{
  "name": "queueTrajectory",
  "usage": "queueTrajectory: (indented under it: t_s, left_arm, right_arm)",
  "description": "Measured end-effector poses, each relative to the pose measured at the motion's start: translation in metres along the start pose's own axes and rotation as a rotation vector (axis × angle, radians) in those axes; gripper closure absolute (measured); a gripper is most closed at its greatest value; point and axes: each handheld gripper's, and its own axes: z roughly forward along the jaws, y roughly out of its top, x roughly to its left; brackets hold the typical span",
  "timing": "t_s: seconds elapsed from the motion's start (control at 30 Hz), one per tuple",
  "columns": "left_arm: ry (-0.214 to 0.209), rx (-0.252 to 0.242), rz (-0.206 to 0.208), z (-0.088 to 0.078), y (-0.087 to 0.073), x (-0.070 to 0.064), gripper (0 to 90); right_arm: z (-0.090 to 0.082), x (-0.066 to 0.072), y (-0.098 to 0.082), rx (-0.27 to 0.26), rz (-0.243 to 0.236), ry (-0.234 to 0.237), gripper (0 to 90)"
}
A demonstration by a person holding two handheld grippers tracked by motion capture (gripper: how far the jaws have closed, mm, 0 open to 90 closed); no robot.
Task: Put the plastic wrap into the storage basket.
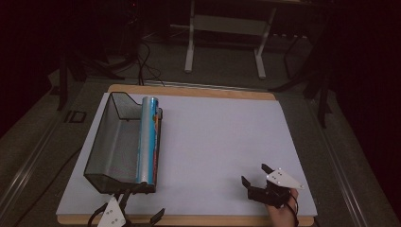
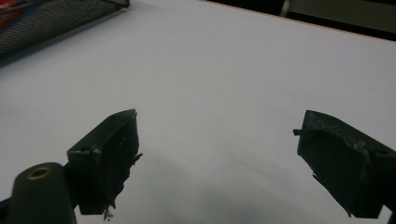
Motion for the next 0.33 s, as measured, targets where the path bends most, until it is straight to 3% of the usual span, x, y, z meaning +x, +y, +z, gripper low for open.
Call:
queueTrajectory:
  t_s: [0.33]
  left_arm:
    - [-0.001,0.007,0.002,0.0019,-0.0005,-0.0004,14.1]
  right_arm:
    - [0.0000,-0.0036,-0.0006,-0.006,0.019,-0.008,12.3]
